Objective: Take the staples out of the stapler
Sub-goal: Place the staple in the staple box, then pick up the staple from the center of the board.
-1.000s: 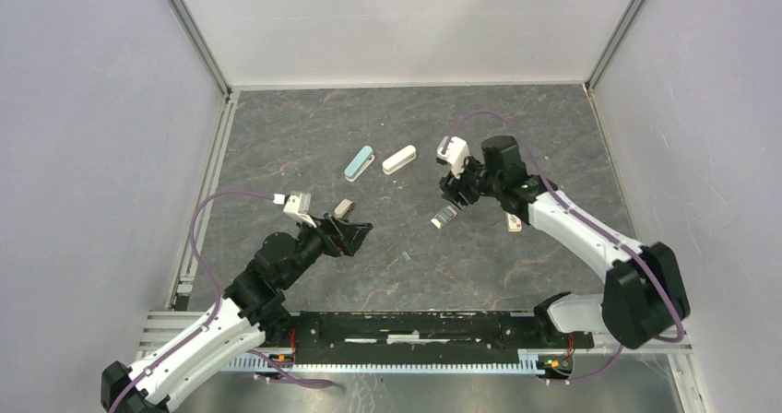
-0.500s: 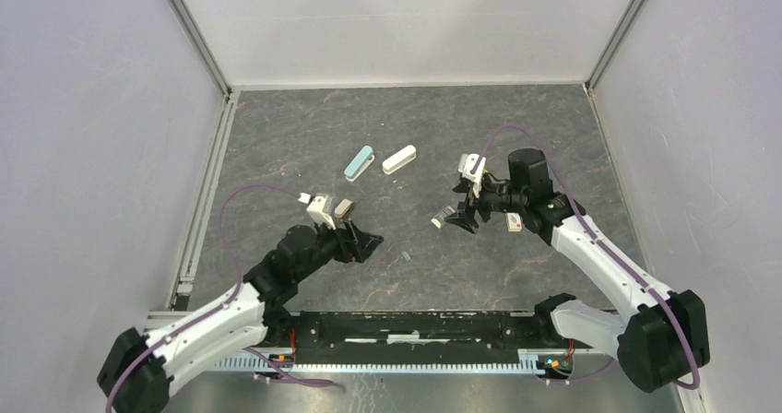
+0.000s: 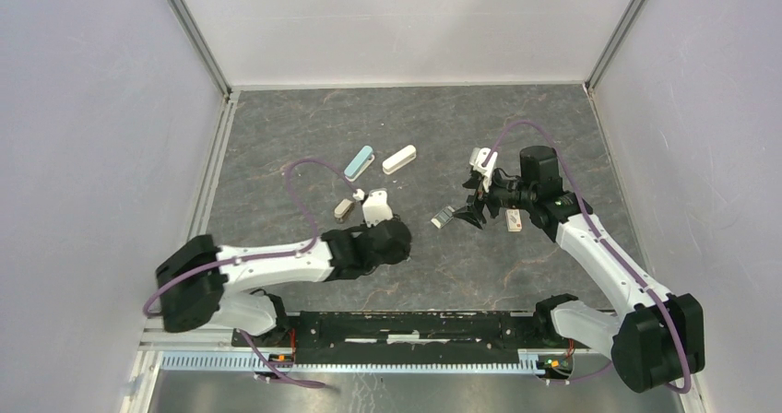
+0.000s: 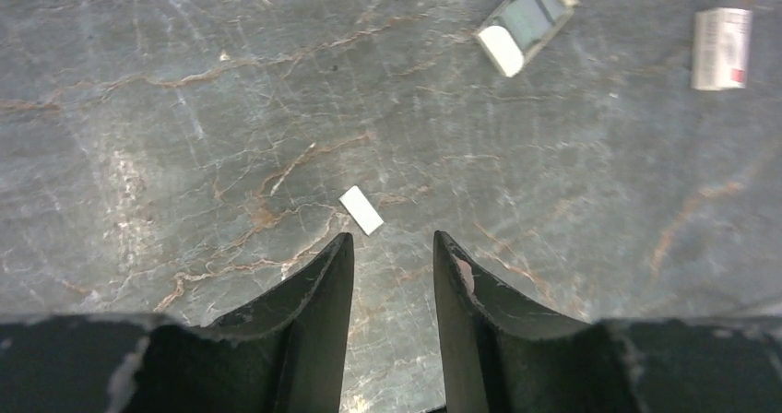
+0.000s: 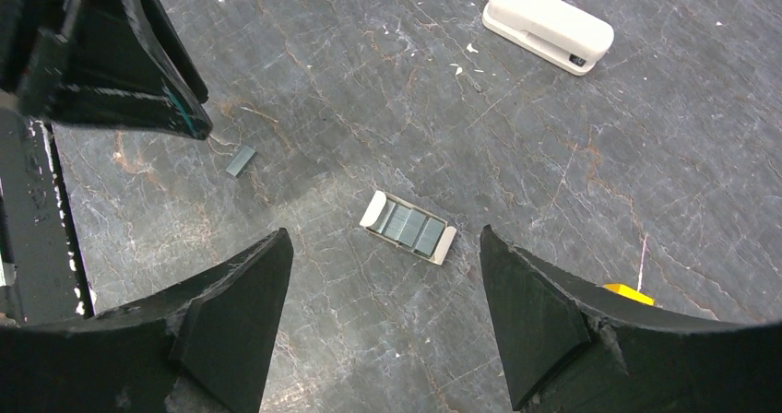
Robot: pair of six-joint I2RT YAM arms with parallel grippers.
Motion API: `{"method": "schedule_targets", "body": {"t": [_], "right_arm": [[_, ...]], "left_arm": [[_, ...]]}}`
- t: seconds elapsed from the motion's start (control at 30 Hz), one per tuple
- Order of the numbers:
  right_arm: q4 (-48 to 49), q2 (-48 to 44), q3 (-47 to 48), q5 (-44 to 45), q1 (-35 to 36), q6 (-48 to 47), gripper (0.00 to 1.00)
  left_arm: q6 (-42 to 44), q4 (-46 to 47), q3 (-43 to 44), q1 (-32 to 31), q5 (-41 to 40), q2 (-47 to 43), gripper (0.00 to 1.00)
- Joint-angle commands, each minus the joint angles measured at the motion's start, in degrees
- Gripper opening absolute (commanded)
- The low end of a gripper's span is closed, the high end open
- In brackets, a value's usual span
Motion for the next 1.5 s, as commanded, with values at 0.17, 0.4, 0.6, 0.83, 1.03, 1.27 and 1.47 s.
{"method": "schedule_targets", "body": {"t": [0.17, 0.4, 0.6, 0.83, 1.03, 1.27, 1.47], "right_arm": [[1.22, -0.38, -0.46, -0.13, -0.47, -0.19, 0.81], [0.96, -0.64, -0.38, 3.45, -0.68, -0.89, 0.81], [0.68, -0.06, -0.38, 4.45, -1.22, -1.45, 0.81], [0.53, -0.18, -0.38, 4.63, -1.29, -1.8, 0.81], [0.52, -0.44, -0.45, 4.85, -1.38, -2.15, 0.81], [0.52, -0.83, -0.46, 5.02, -1.47, -2.33, 0.81], [0.58, -1.17, -0.55, 4.87, -1.62, -2.41, 0.81]], "left_arm": [[-20.76, -25.15, 19.2, -3.06, -12.46, 18.11, 0.48], [-26.07, -27.8, 21.72, -3.08, -10.08, 23.49, 0.5], [-27.36, -27.78, 22.83, -3.3, -8.26, 25.89, 0.49], [-27.71, -27.88, 23.51, -3.47, -7.26, 27.68, 0.48], [-27.97, -32.43, 27.45, -3.5, -6.53, 31.04, 0.45], [-28.03, -36.52, 30.62, -3.52, -6.49, 33.58, 0.41], [-28.83, -36.52, 30.1, -3.48, -7.21, 33.66, 0.39]]}}
